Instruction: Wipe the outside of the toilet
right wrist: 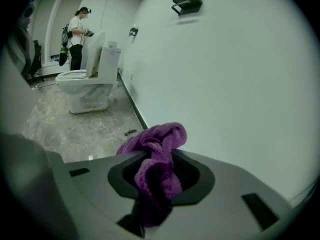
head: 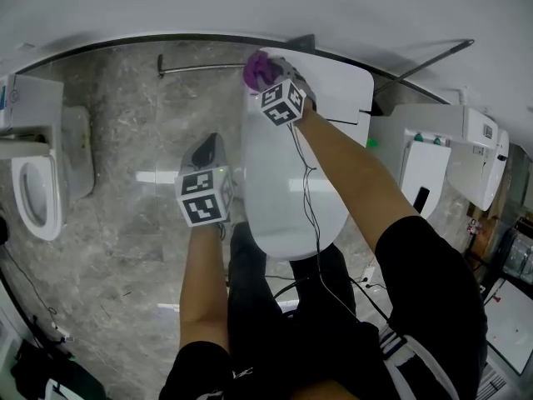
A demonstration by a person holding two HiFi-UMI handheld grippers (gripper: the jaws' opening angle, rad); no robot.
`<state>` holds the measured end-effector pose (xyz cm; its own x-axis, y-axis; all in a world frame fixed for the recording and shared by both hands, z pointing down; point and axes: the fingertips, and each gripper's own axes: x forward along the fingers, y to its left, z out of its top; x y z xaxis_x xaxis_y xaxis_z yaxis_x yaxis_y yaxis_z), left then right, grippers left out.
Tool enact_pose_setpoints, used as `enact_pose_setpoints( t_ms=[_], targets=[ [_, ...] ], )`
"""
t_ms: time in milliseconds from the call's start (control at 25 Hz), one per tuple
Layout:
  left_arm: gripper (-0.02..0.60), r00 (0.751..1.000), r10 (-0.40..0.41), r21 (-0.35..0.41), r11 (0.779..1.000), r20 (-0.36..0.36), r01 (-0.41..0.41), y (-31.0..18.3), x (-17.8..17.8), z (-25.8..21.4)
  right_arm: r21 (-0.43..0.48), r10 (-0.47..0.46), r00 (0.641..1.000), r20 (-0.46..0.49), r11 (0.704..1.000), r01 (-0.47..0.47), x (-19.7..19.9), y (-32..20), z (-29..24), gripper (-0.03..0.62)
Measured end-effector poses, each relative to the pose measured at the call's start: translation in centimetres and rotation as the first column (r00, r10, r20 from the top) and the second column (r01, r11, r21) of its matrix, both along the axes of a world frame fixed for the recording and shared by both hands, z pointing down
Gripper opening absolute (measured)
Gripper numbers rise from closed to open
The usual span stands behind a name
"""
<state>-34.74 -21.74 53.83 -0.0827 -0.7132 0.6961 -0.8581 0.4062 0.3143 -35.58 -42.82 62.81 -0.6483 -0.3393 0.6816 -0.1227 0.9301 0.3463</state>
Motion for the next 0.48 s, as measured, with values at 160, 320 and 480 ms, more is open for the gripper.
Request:
enact_pose_setpoints(
  t_ms=[160,320,480],
  targets=[
    [0.006,1.0,-0.006,-0.022,1.0,0.001,0.006,1.1,0.1,0.8,0.0,-0.002,1.0,-0.008,1.0,0.002,0.2,0.0,0.2,0.107],
    [0.006,1.0,-0.01,-0.045,0.999,0.011,0.01,2.0,0.5,0.9,-0.004,-0.039,0.999,-0.026,0.999,0.039,0.3,0.1,0.3,0.107],
    [0.005,1.0,-0.004,-0.053,0.999,0.028,0.005,1.9,1.6,0.5,-0.009,-0.066,0.996,-0.052,0.998,0.066,1.1,-0.5,0.3,0.107]
  ],
)
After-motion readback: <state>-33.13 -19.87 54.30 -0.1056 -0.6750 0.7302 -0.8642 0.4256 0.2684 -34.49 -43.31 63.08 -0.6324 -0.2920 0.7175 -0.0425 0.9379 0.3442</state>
